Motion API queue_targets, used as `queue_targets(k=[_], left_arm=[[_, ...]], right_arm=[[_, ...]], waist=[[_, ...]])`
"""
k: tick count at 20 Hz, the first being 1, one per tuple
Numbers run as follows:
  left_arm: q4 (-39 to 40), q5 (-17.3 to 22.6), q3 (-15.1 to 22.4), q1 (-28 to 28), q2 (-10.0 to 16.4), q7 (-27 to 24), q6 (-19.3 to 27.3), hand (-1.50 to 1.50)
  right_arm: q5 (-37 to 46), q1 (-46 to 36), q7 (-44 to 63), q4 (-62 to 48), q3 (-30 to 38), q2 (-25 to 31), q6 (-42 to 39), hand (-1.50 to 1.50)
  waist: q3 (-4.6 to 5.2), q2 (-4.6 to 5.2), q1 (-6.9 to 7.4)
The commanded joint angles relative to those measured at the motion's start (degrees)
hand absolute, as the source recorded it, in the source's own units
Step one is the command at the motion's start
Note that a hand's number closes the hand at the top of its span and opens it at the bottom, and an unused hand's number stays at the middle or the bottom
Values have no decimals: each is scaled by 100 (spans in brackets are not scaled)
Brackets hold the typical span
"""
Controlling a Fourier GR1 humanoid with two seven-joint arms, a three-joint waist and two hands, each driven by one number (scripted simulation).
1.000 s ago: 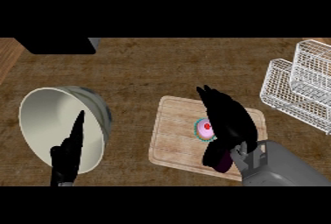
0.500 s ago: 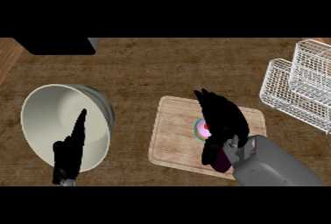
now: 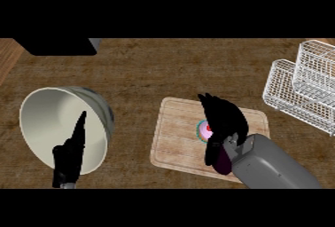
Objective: Pick the cupcake from the cutting board and place it in the tiered basket
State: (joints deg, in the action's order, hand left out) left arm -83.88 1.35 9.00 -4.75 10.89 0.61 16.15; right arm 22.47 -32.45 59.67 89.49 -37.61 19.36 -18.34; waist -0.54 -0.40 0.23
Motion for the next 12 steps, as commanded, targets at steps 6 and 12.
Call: queue_targets(k=[6,12], left_arm=[[338,97,-47,-21,-96,68,-239,0],[242,67,-160,-256,3,5,-318,0]], right_arm=[[158,48,532,-448,220,-413,-391,-150],[429,437,-4,-596,347,-375,-301,150]], waist=[[58,41,-6],[56,37,-9]])
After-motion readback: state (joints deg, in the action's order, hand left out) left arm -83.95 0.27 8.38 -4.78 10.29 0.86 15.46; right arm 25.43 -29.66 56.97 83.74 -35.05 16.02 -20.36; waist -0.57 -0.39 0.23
